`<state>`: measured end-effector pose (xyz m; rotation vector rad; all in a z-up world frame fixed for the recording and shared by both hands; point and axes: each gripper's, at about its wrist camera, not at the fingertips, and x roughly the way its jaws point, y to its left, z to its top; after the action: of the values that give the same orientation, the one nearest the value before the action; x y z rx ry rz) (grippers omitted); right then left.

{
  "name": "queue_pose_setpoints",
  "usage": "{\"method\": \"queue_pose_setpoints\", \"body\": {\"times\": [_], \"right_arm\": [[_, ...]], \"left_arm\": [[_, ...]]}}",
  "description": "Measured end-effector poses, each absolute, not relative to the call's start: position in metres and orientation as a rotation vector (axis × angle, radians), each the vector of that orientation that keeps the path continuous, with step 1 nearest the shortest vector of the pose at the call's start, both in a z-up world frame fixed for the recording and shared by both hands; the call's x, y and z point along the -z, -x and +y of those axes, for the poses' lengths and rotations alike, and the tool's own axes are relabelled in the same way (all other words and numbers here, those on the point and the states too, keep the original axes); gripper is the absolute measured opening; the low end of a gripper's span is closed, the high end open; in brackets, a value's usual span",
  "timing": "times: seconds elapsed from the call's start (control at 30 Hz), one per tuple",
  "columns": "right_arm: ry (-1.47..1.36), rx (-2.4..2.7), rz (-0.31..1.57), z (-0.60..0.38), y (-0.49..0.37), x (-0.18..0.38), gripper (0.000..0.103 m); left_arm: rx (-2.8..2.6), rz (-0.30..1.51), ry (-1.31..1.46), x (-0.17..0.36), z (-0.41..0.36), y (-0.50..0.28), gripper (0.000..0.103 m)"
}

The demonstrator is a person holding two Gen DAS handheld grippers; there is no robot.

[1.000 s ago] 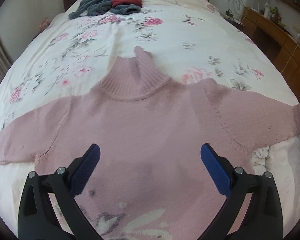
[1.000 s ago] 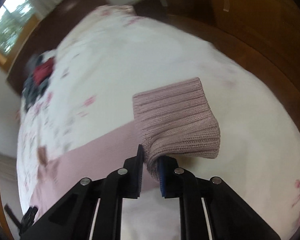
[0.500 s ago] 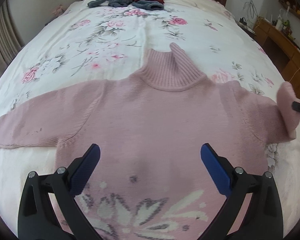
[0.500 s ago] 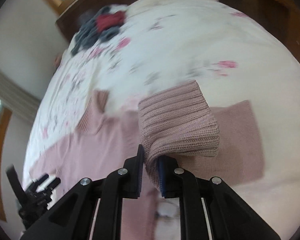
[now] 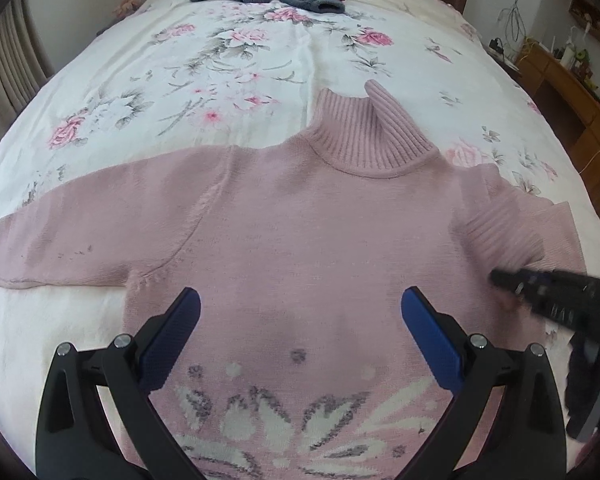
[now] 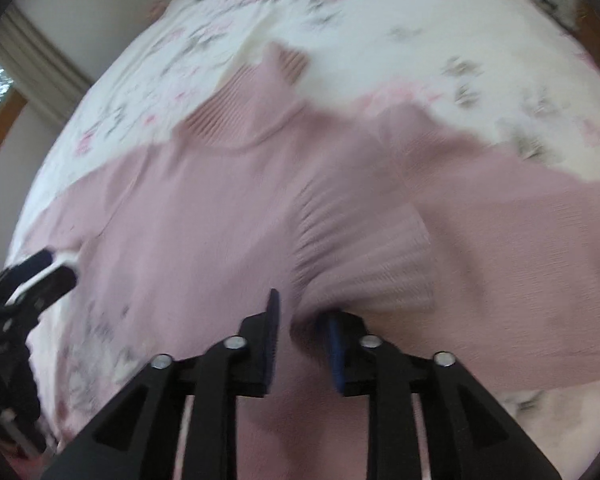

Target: Fold small clothes

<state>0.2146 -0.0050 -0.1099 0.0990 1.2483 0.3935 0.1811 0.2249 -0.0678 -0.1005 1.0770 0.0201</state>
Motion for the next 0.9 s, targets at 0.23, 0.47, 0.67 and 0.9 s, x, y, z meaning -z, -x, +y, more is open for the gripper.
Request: {"method": "queue_pose_setpoints", "body": {"times": [0.23,0.47,0.67,0.9], "right_arm": [[-0.075,-0.489,1.212,-0.032,-0.17,0.085,0.044],[-0.166,-0.399,1.193,-0.09,-0.142,0.078,0.044],[-0.209,-0.362,1.19,-0.111,-0.13,0.089,0.045],[-0.231,-0.33,1.189,-0.115,-0.13,0.098,0.046]], "left_arm": [[0.056,1.14,0.14,0.082,0.197,-0.188,0.1],[0.13,1.304,0.265,0.121,0.17,-0.205,0.099],[0.182,1.406,0.358,0.148,0.15,-0.222,0.074],[0.195,1.384,0.326,0.145,0.131,-0.234,0.006]]}}
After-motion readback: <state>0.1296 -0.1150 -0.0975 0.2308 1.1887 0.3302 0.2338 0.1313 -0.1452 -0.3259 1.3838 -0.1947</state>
